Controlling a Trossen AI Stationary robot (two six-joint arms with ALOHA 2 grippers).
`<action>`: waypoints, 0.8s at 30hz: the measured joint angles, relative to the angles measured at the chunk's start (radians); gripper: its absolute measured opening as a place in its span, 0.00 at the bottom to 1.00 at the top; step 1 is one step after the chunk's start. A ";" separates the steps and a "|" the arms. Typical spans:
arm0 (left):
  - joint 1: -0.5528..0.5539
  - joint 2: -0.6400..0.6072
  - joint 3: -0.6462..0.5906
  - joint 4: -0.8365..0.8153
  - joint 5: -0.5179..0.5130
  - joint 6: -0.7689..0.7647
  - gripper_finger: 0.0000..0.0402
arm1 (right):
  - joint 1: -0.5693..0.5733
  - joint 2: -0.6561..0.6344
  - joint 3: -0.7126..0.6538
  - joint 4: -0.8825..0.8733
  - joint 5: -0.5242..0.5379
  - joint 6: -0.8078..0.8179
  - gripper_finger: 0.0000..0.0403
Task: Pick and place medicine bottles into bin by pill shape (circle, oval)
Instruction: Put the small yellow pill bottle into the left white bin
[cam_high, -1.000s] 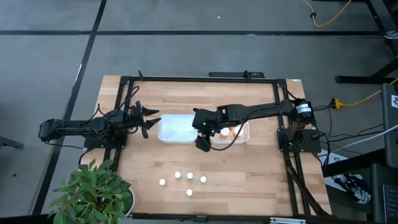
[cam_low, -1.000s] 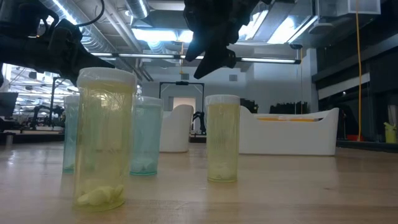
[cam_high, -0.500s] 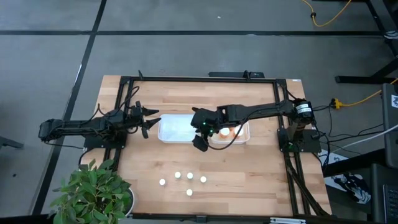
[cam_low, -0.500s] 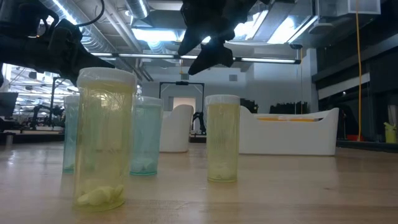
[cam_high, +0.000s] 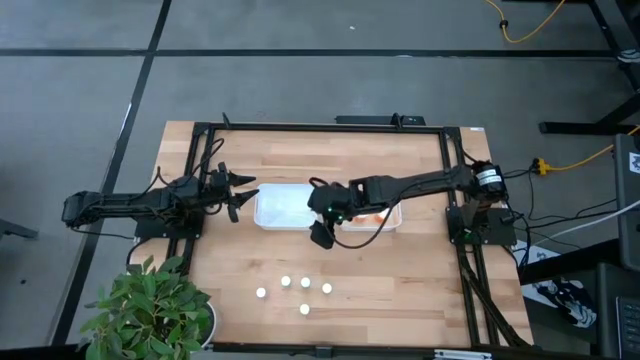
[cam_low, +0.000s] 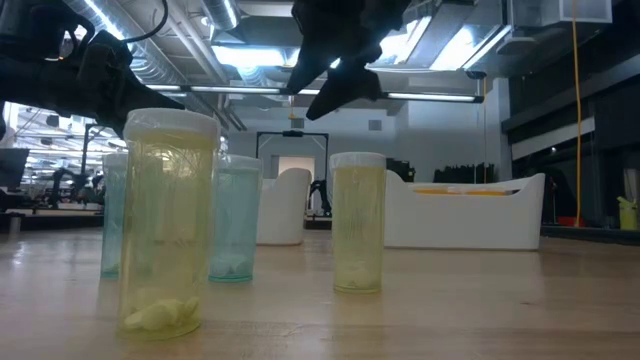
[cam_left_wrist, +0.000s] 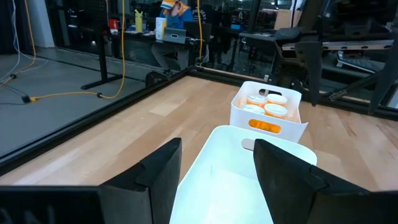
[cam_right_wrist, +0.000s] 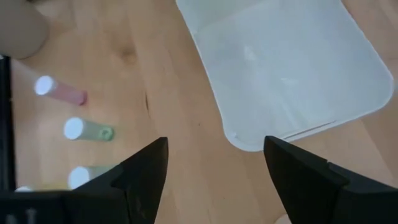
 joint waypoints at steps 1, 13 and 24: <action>0.000 0.000 0.000 0.000 0.000 0.000 0.48 | 0.006 0.000 0.000 0.000 0.016 -0.001 0.66; 0.000 0.000 0.000 0.000 0.000 0.000 0.48 | 0.047 0.000 0.001 -0.022 0.047 -0.150 0.66; 0.000 0.000 0.000 0.000 0.000 0.000 0.48 | 0.047 0.000 0.001 0.153 0.008 -0.160 0.66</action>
